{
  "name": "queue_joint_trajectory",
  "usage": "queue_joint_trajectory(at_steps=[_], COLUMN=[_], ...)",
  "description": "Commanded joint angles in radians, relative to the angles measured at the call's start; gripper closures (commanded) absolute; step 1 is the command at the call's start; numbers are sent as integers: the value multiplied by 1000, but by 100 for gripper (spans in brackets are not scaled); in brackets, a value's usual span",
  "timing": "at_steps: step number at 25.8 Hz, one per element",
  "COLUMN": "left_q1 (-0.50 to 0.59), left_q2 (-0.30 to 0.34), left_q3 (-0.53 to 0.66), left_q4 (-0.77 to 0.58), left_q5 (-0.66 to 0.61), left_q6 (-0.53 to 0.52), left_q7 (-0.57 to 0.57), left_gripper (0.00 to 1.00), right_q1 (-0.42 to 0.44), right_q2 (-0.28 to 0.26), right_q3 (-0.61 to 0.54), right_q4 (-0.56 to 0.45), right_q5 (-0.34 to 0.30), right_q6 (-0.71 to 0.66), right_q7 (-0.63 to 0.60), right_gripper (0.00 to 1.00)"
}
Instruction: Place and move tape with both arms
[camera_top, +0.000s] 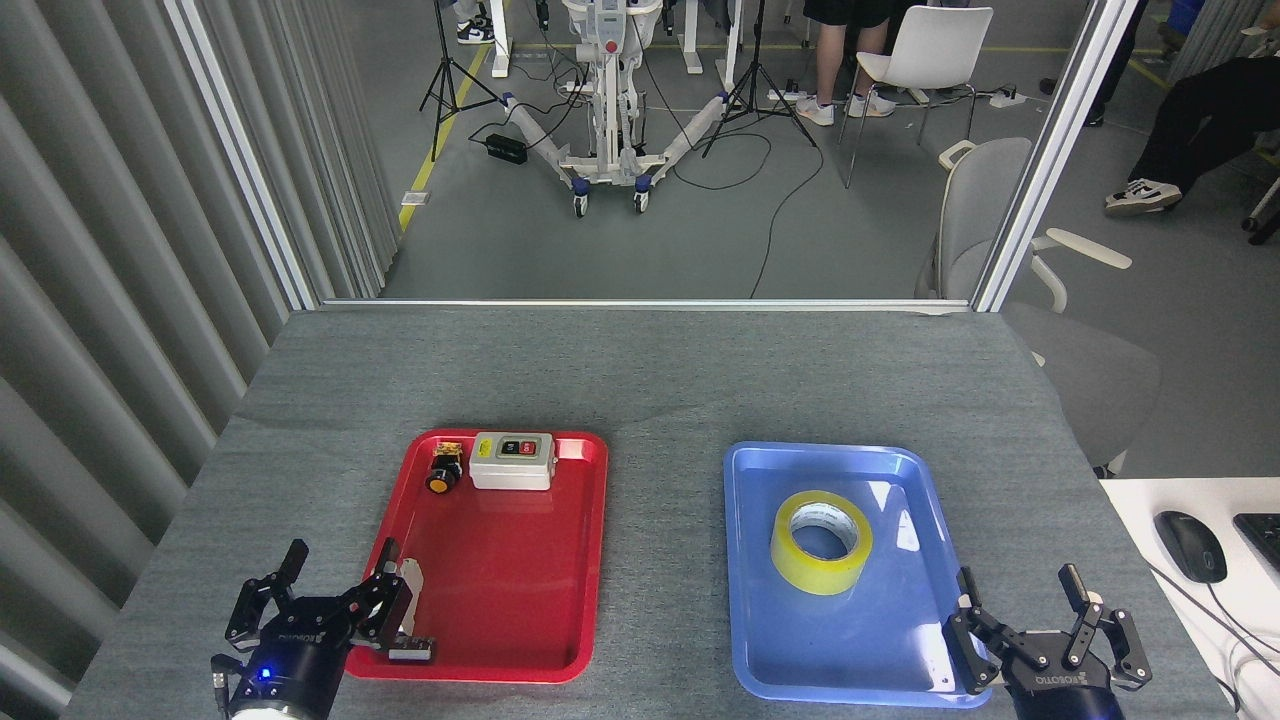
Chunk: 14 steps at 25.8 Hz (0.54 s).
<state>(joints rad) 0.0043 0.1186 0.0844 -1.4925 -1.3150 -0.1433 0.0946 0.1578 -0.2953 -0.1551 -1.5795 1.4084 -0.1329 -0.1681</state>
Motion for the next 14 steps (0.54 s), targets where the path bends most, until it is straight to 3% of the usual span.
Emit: queue_joint_trajectory(at_steps=[1,14], left_q1=[-1,-1], left_q2=[3,9], left_q3=[0,32], left_q4=[-6,-5], left_q5=[-3,-1], left_q6=[-1,1], left_q7=[1,-1], left_gripper=[0,0], right_q1=[8,8], right_q2=[12,21], right_q3=[-1,-3], right_q4=[-1,-1], right_q5=[-2,-3], right_q6=[2,2], right_q7=[-7,-10], right_gripper=[0,0])
